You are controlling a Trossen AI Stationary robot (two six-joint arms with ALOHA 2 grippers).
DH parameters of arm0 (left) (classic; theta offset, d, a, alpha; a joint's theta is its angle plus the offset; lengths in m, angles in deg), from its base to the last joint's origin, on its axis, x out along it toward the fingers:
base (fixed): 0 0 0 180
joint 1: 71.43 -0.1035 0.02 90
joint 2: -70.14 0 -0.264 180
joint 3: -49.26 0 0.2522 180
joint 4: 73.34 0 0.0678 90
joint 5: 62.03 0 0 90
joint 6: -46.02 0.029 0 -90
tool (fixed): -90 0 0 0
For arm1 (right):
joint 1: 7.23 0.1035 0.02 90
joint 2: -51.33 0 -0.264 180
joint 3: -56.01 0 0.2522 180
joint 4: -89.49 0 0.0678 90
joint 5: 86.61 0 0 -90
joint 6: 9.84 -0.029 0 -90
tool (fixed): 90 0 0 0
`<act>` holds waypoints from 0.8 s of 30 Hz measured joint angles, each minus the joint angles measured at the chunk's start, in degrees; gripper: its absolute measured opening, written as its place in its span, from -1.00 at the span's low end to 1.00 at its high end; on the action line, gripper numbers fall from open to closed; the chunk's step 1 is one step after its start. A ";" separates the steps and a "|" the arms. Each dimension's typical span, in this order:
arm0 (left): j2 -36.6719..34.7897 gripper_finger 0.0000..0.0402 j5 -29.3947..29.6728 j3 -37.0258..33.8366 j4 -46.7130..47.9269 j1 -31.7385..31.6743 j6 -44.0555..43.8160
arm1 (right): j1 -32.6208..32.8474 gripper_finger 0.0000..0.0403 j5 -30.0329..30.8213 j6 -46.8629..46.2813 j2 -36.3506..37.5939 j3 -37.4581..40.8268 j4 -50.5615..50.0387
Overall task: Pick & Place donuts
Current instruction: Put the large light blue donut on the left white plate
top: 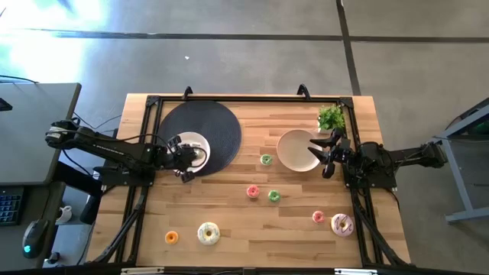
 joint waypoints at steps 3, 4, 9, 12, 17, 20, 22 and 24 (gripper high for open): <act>0.00 -0.85 0.57 0.00 -1.38 0.02 -0.15 | 0.01 -0.30 0.00 0.04 0.00 0.00 -0.01; -0.01 -0.85 0.07 0.00 -1.56 0.02 -0.17 | -0.01 -0.30 0.00 0.04 0.00 0.00 0.01; -0.01 -0.85 -4.73 0.00 -1.42 0.02 -0.94 | 0.00 -0.30 -0.01 0.04 0.00 0.00 0.00; 0.00 -0.84 -5.42 0.00 -1.06 0.02 -3.20 | 0.01 -0.30 0.00 -0.09 0.00 0.00 -0.01; 0.00 -0.65 -5.56 0.00 -0.24 0.02 -4.86 | 0.00 -0.30 -0.02 -0.21 0.00 0.00 -0.01; -0.01 -0.48 -4.69 0.00 0.54 0.02 -4.87 | 0.01 -0.30 -0.03 -0.24 0.00 0.00 -0.02; -0.02 -0.37 -4.47 0.00 0.68 0.02 -5.04 | 0.01 -0.30 -0.34 -0.25 0.00 0.00 -0.05; 0.00 -0.28 -4.08 0.00 0.67 0.02 -6.04 | 0.01 -0.30 -0.78 -0.25 0.00 0.00 -0.14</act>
